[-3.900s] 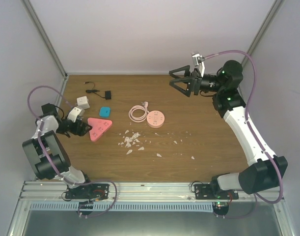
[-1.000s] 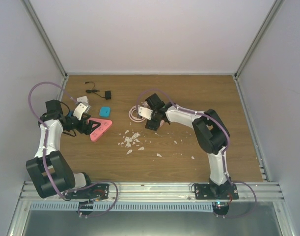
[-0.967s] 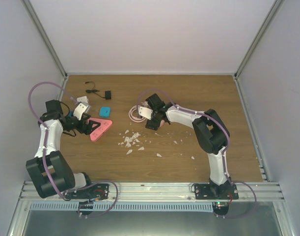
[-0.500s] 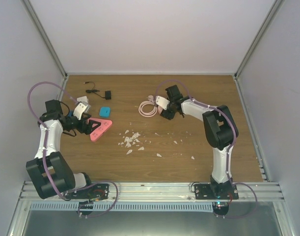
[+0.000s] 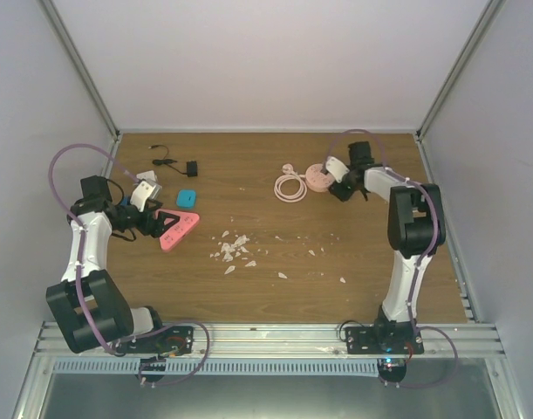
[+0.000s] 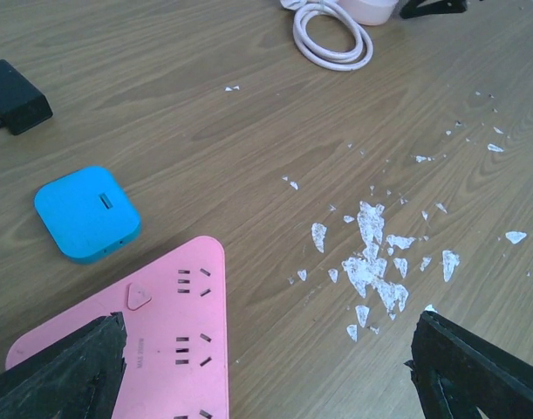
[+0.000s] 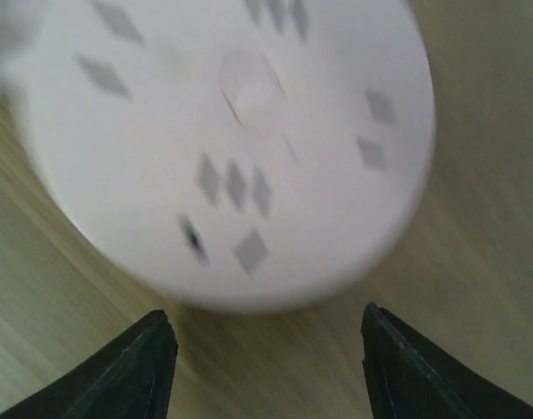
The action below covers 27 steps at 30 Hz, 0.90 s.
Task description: Pull the plug off the socket
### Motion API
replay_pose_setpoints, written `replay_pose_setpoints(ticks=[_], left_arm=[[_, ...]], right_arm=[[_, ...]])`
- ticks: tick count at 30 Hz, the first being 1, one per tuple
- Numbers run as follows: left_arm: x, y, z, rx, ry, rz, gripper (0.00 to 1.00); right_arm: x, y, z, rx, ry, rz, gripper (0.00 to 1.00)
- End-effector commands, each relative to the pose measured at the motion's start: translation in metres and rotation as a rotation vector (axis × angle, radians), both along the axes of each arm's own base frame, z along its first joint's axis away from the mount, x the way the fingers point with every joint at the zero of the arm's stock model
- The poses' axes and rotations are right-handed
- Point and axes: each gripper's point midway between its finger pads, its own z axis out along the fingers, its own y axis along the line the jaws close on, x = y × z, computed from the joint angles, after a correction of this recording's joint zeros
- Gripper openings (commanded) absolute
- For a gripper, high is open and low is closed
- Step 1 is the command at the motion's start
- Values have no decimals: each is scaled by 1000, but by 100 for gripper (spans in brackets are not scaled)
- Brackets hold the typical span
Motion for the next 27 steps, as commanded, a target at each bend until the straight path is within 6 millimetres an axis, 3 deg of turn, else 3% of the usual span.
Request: replay_pose_setpoints(ticks=[1,2,6,10,16,20,24,27], left_arm=[[4,-3,16,-3,-47,-14,89],[5,-3,16,-4,-48,-16,89],[6,-3,15,-5,-44,-16,89],[9,-2,15,-6,-50,-16,89],[10,-3,18,-13,-55,-19,89],[8,-4,19,-15,-61,-21,89],[5,-6,18,-14,-68,-22,89],[3,-7,18,-16,-71,-20,90]], right_arm=[[-36,-62,-40,-20,203,-103,58],[-38,-82,-43,-15,217,-141,57],[-50,-119,-47,1,249,-195,57],[-52,-117,-23,36,195,-182,61],[-33,-67,41,146,77,-103,64],[-25,-14,74,172,4,-10,64],[-24,38,88,179,-31,66,63],[-20,73,88,179,-43,103,62]])
